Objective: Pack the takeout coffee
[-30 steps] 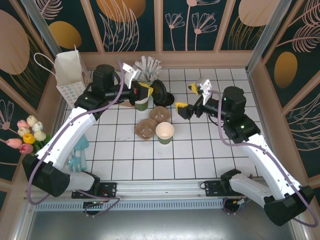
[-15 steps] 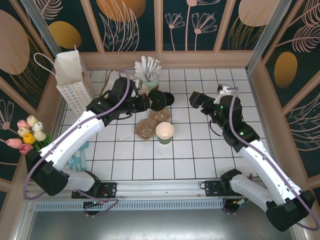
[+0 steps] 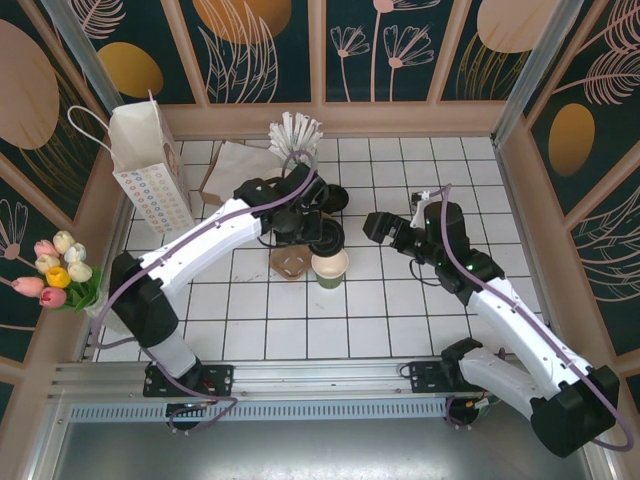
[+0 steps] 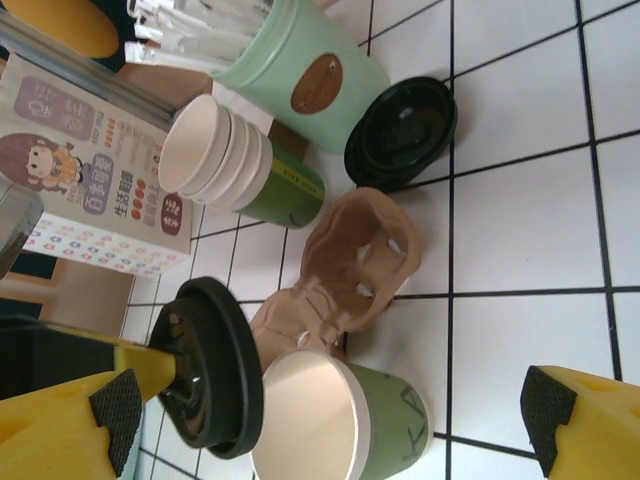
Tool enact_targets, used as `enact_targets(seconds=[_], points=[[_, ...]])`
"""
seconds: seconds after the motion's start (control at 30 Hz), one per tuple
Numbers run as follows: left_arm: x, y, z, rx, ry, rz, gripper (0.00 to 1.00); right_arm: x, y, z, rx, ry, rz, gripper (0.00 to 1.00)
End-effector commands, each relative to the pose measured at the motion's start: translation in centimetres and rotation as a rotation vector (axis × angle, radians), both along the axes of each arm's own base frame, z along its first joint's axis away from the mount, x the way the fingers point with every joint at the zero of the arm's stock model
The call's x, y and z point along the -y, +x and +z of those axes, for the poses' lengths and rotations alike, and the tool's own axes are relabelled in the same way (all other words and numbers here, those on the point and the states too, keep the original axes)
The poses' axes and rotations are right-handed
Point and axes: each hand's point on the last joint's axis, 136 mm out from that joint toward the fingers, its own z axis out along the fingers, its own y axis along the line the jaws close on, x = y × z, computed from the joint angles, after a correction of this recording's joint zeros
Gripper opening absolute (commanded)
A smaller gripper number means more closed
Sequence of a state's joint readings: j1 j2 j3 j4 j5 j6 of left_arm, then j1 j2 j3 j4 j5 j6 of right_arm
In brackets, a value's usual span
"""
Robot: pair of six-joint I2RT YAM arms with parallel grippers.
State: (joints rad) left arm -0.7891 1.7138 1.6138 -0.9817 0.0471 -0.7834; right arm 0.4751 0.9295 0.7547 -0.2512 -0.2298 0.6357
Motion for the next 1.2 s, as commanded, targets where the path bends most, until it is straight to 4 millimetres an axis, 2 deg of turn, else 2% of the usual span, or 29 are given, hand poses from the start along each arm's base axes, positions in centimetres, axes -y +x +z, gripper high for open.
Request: enact_targets(seconds=[0.0, 0.17, 0.27, 0.43, 0.63, 1.17], points=[[-0.2, -1.2, -0.8, -0.086, 0.083, -0.046, 0.00, -0.9, -1.4, -1.6, -0.081, 0.028, 0.061, 0.99], [0.9, -1.1, -1.6, -0.130, 0.083, -0.069, 0.00, -0.4, -1.5, -3.2, -0.117, -0.002, 0.036, 0.99], [1.7, -1.3, -2.0, -0.159, 0.062, -0.090, 0.00, -1.0, -2.0, -3.6, -0.138, 0.007, 0.084, 0.99], [1.4, -1.7, -3.4, -0.193, 0.101, -0.139, 0.00, -1.2, -2.2, -4.9, -0.171, -0.046, 0.127, 0.99], [1.4, -1.0, -3.2, -0.152, 0.120, -0.167, 0.00, -1.3, -1.7, -4.6, -0.160, -0.053, 0.126, 0.98], [0.6, -2.1, -3.7, -0.216, 0.161, -0.180, 0.00, -1.8, -3.0, -5.2, -0.183, -0.026, 0.173, 0.97]])
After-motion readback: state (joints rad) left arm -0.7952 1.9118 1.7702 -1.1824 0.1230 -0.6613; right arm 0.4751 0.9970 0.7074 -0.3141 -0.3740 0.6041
